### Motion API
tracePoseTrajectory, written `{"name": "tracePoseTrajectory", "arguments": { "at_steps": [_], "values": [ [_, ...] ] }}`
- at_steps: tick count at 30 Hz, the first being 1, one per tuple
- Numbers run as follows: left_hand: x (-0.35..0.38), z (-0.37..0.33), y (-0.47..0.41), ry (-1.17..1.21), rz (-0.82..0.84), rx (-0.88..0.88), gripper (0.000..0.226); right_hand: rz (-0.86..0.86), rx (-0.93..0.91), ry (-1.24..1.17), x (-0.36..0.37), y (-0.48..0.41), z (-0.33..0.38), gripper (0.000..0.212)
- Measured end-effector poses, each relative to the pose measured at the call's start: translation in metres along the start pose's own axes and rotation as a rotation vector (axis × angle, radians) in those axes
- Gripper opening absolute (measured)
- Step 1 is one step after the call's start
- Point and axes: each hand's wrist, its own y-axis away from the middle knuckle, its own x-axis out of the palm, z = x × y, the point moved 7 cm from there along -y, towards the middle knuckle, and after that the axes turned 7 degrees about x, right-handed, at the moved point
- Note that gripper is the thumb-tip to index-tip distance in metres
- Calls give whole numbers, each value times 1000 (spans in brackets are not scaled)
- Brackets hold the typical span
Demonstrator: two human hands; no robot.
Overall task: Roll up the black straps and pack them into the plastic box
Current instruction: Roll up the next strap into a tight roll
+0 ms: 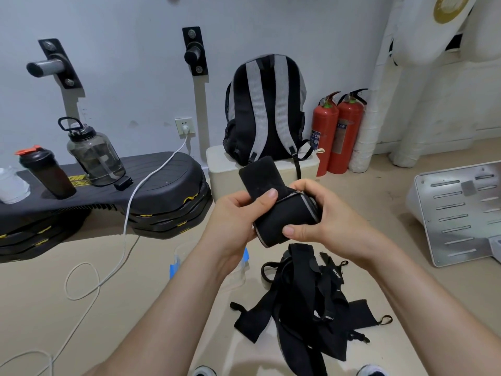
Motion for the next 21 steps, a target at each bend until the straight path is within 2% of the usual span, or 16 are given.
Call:
{"name": "tracePoseTrajectory", "arguments": {
  "at_steps": [4,7,13,16,21],
  "values": [
    [-7,-4,-2,11,-81,76,17,42,-5,75,-1,0,1,48],
    [-9,-5,-2,-67,-128,118,11,127,-12,71,0,2,3,47],
    [-4,-8,-1,-153,-76,142,12,198,5,-81,-3,6,4,42],
    [-6,-14,-1,-272,-122,213,8,220,4,-173,-2,7,3,42],
    [-9,-21,0,-319,-162,248,28,250,23,-207,-6,7,6,38]
  ]
}}
